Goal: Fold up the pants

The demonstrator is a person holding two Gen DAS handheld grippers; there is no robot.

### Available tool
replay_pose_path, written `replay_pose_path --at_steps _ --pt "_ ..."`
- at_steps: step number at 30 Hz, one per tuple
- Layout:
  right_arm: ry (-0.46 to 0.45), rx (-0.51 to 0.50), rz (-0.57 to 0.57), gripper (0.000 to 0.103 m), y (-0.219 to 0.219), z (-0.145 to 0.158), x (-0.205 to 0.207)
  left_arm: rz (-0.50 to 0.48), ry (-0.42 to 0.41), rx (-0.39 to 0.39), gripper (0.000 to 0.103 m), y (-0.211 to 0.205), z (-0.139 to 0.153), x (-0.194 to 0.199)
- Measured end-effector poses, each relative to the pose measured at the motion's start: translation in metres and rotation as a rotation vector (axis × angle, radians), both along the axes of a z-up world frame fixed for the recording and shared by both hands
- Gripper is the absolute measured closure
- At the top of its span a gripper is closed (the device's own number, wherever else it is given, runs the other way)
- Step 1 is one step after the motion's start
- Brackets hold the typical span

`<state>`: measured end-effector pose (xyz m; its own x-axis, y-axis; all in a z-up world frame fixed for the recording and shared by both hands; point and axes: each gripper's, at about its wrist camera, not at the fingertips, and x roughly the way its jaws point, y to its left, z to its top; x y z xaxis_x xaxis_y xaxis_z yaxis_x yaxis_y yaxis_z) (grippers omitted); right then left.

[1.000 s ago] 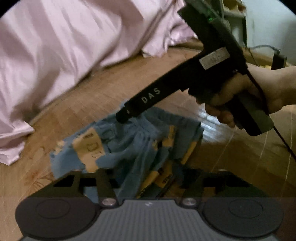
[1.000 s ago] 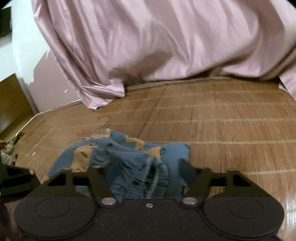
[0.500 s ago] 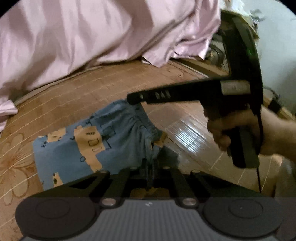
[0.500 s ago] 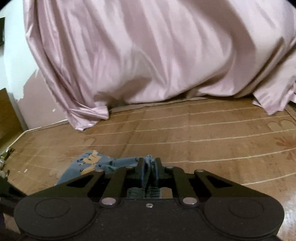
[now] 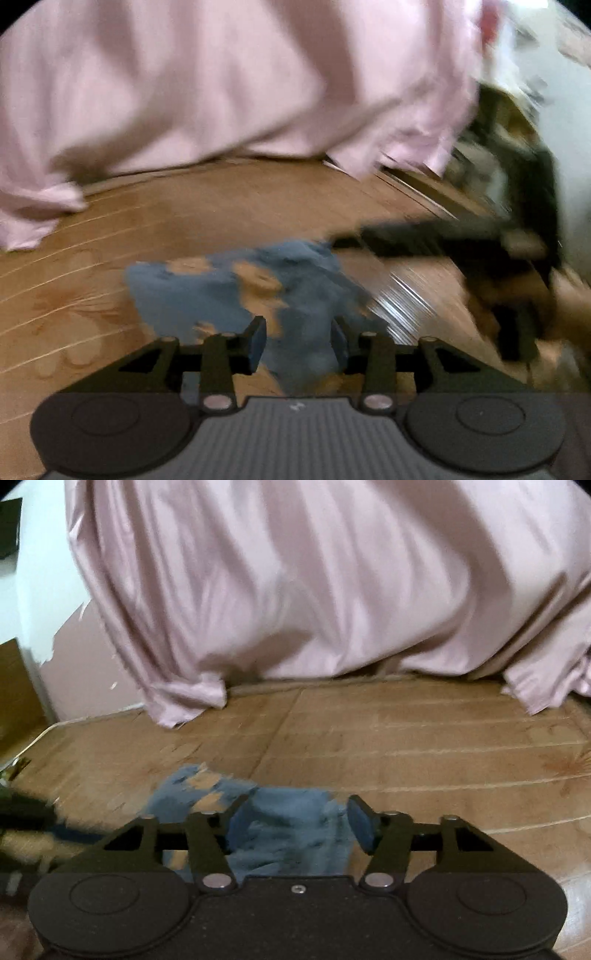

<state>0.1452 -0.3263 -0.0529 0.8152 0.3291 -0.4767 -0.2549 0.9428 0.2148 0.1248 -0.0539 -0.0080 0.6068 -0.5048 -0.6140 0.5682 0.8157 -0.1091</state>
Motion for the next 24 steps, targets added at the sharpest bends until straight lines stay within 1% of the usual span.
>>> replay_pose_path --at_steps 2,4,5,6,7,8,9,10,11,12,14,15,16,18,20,22,24 --pt "0.050 -0.025 -0.024 0.070 0.013 -0.003 0.002 0.096 0.002 -0.046 0.060 0.011 -0.002 0.016" --pt "0.111 -0.063 -0.041 0.071 0.027 -0.009 0.005 0.145 0.032 -0.084 0.060 0.020 -0.011 0.031" --pt "0.138 -0.074 -0.048 0.071 0.032 -0.013 0.005 0.152 0.056 -0.078 0.060 0.021 -0.018 0.041" --pt "0.156 -0.083 -0.058 0.071 0.035 -0.017 0.003 0.162 0.079 -0.056 0.060 0.024 -0.027 0.043" --pt "0.160 -0.102 -0.070 0.071 0.038 -0.021 0.000 0.172 0.099 -0.020 0.060 0.024 -0.037 0.047" --pt "0.145 -0.135 -0.070 0.071 0.042 -0.022 -0.006 0.180 0.107 0.025 0.059 0.025 -0.047 0.046" --pt "0.141 -0.170 -0.065 0.069 0.046 -0.022 -0.010 0.180 0.105 0.049 0.056 0.028 -0.055 0.043" --pt "0.144 -0.211 -0.064 0.067 0.051 -0.022 -0.015 0.180 0.097 0.048 0.053 0.034 -0.060 0.040" --pt "0.160 -0.242 -0.071 0.061 0.055 -0.023 -0.019 0.187 0.098 0.040 0.052 0.039 -0.062 0.037" --pt "0.183 -0.264 -0.075 0.058 0.058 -0.026 -0.022 0.191 0.106 0.032 0.050 0.044 -0.064 0.035" --pt "0.200 -0.271 -0.081 0.057 0.062 -0.025 -0.029 0.188 0.108 0.029 0.046 0.050 -0.062 0.030" --pt "0.194 -0.270 -0.082 0.057 0.064 -0.022 -0.032 0.182 0.102 0.031 0.044 0.052 -0.059 0.025" --pt "0.168 -0.270 -0.084 0.055 0.065 -0.017 -0.035 0.179 0.086 0.035 0.039 0.054 -0.055 0.021" --pt "0.088 -0.271 -0.087 0.043 0.068 -0.006 -0.037 0.185 0.047 0.052 0.032 0.054 -0.041 0.008" --pt "0.024 -0.244 -0.068 0.039 0.069 0.003 -0.032 0.181 0.001 0.053 0.029 0.054 -0.031 0.000" --pt "0.004 -0.251 -0.040 0.039 0.072 0.007 -0.017 0.177 -0.038 0.038 0.027 0.055 -0.022 -0.005" --pt "-0.030 -0.307 -0.048 0.039 0.075 0.007 -0.004 0.205 -0.057 0.035 0.026 0.054 -0.016 -0.002"
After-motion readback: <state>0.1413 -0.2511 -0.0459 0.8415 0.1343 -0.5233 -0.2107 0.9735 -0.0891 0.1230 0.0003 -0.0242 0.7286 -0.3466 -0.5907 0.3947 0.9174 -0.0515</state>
